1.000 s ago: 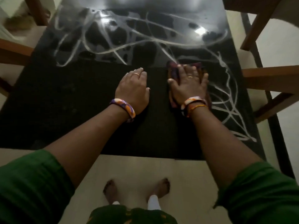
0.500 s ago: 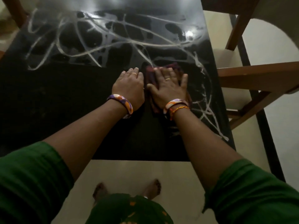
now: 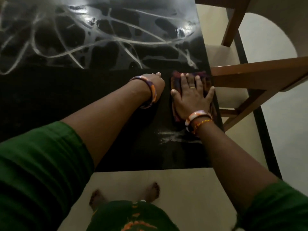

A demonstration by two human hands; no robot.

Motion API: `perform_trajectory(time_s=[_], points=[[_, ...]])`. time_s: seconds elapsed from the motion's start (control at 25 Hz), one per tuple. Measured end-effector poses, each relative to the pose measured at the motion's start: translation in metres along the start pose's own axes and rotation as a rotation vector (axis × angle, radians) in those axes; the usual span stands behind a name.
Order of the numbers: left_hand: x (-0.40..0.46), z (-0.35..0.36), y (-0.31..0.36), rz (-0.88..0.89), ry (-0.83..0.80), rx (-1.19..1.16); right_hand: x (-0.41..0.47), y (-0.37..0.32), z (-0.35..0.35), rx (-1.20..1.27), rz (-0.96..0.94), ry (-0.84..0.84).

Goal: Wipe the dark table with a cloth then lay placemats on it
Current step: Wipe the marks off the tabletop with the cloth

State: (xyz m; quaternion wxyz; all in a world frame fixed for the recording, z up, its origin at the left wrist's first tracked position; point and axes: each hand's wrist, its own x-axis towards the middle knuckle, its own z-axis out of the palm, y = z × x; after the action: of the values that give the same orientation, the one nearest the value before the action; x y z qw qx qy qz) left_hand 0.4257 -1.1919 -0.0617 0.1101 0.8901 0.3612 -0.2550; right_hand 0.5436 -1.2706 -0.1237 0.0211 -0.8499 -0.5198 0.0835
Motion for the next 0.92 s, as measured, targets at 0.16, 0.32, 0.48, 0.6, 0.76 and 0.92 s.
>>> perform_trajectory(time_s=[0.16, 0.32, 0.48, 0.6, 0.76, 0.92], points=[[0.004, -0.005, 0.008, -0.040, -0.029, 0.007, 0.051, 0.007, -0.016, 0.076, 0.064, -0.039], [-0.001, -0.010, 0.006, -0.058, -0.004, -0.007, -0.001, 0.013, -0.008, 0.045, 0.069, -0.011], [-0.003, -0.015, 0.007, -0.065, -0.009, -0.027, -0.007, 0.016, -0.004, 0.017, 0.077, 0.008], [-0.003, -0.018, 0.012, -0.081, 0.020, -0.055, 0.049, 0.010, -0.016, 0.100, 0.093, -0.027], [0.000, -0.018, 0.017, -0.099, 0.067, -0.065, 0.038, 0.015, -0.020, 0.121, 0.119, -0.049], [0.004, -0.019, 0.015, -0.085, 0.099, -0.063, -0.042, 0.031, -0.007, 0.020, 0.147, -0.008]])
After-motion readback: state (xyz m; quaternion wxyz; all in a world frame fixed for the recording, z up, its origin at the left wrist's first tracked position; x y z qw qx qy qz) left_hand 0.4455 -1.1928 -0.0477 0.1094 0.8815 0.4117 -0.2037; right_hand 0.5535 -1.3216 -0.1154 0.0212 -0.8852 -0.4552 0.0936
